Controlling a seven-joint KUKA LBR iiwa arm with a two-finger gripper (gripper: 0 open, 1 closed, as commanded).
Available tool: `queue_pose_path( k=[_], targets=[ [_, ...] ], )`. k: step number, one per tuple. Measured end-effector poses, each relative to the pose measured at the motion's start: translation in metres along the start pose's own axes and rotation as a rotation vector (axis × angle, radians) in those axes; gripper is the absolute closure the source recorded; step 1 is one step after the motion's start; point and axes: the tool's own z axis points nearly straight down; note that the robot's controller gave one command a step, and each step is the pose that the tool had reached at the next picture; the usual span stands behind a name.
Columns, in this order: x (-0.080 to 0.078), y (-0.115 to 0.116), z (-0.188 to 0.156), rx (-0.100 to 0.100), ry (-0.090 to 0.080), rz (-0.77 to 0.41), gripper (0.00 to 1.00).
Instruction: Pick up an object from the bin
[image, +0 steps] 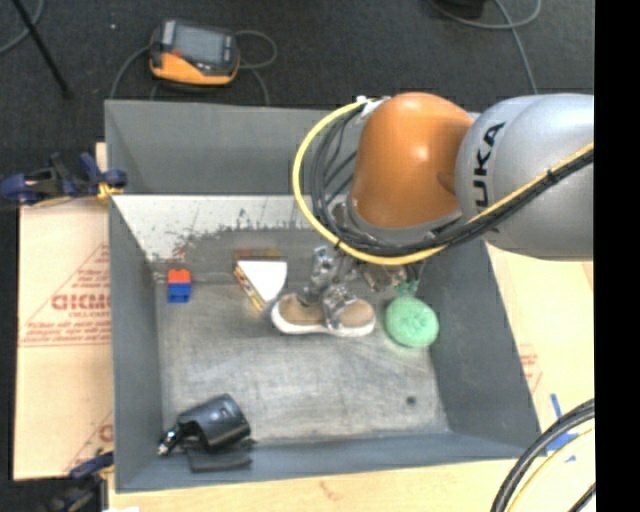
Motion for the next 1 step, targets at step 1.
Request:
queue_pose_path(
  k=[1],
  targets=[
    [0.0002,-0.004,-0.0279,-0.001,0.007,-0.063,1.0]
  ],
)
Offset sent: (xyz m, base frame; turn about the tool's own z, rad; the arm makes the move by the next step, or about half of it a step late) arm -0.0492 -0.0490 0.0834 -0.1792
